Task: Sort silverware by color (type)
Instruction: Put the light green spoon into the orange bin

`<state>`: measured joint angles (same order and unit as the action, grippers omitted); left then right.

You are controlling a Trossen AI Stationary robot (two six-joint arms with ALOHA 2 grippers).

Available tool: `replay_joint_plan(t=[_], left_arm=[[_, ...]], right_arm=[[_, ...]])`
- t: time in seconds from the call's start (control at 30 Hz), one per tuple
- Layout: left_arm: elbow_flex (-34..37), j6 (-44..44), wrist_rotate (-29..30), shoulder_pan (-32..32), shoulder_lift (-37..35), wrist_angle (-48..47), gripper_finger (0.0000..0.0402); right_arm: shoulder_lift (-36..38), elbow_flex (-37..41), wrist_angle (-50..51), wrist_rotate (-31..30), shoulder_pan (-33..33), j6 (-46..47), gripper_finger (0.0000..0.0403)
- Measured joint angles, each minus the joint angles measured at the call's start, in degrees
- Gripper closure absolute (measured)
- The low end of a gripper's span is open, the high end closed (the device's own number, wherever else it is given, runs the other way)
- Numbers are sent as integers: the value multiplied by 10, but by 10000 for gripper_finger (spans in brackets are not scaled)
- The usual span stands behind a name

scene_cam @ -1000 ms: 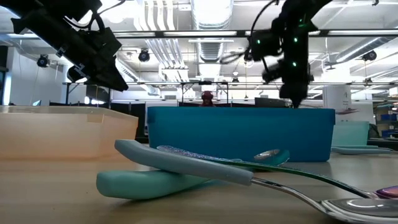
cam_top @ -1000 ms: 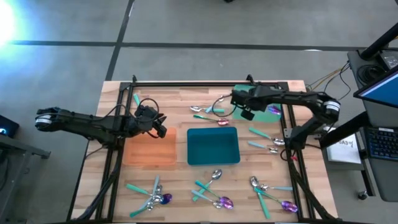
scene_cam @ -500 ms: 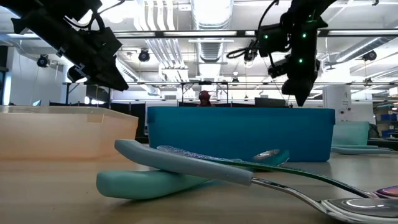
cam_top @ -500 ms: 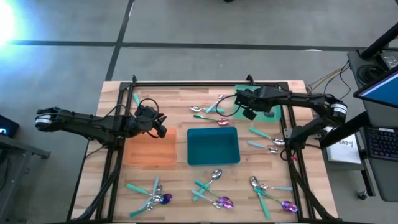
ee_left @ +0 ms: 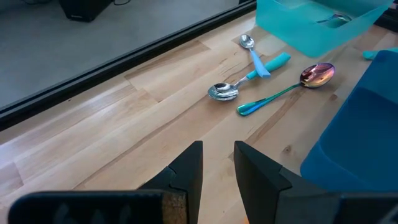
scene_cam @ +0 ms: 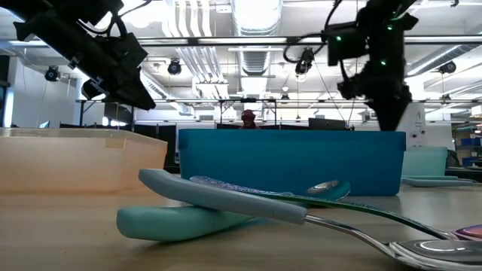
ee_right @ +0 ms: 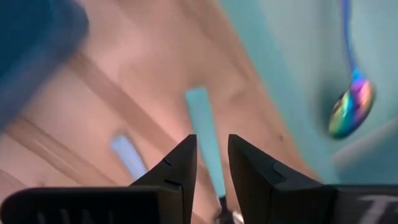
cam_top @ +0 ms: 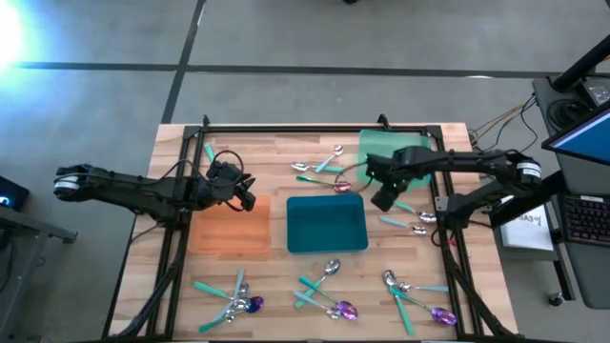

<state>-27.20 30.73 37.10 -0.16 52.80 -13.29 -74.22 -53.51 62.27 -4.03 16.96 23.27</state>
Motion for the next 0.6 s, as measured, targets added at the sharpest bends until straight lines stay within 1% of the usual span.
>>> replay_joint_plan(t=[0.17, 0.4, 0.53, 0.6], left_arm=[[0, -2, 0, 0, 0, 0, 326], [0, -2, 0, 0, 0, 0, 326], [0, -2, 0, 0, 0, 0, 326], [0, -1, 0, 0, 0, 1, 326]], right_arm=[[-2, 42, 0, 1, -27, 34, 317], [-2, 93, -4, 2, -31, 66, 299], [-2, 109, -26, 31, -31, 67, 292], [-2, 117, -41, 35, -31, 67, 291]])
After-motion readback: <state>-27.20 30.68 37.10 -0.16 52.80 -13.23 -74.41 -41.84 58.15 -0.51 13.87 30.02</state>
